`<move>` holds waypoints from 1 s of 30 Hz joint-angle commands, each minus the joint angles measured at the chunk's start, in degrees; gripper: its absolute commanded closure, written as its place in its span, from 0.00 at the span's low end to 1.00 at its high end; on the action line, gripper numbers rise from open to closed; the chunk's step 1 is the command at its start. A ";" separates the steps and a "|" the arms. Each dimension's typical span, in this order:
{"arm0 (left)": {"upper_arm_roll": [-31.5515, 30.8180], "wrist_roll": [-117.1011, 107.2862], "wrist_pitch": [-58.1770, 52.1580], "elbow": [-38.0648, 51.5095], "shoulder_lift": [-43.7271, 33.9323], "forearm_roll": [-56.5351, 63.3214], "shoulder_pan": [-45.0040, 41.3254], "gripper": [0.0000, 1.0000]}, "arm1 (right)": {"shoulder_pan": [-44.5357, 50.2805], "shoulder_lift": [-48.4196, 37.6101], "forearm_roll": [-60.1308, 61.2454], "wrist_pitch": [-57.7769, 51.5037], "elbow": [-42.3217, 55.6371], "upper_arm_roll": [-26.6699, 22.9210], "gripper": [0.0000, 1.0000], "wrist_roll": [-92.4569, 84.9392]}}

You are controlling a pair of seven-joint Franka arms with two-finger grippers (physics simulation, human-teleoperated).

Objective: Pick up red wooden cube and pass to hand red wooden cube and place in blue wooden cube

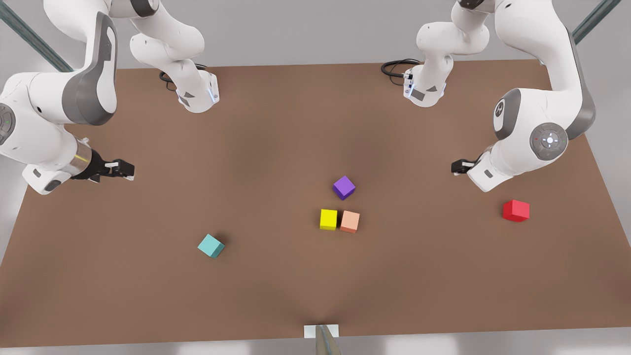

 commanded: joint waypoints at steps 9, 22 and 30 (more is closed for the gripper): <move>14.66 31.55 18.18 0.03 14.61 -1.68 9.40 0.00 | 0.00 0.41 -0.22 0.06 -0.15 -0.12 0.00 -0.68; 13.88 48.02 32.60 -2.08 25.78 -3.18 17.85 0.00 | 0.00 0.68 -1.01 0.24 -0.85 -0.04 0.00 -0.86; 13.26 36.39 32.78 -3.14 26.92 -3.18 17.67 0.00 | 0.00 0.76 -1.01 0.50 -1.38 -0.04 0.00 -1.04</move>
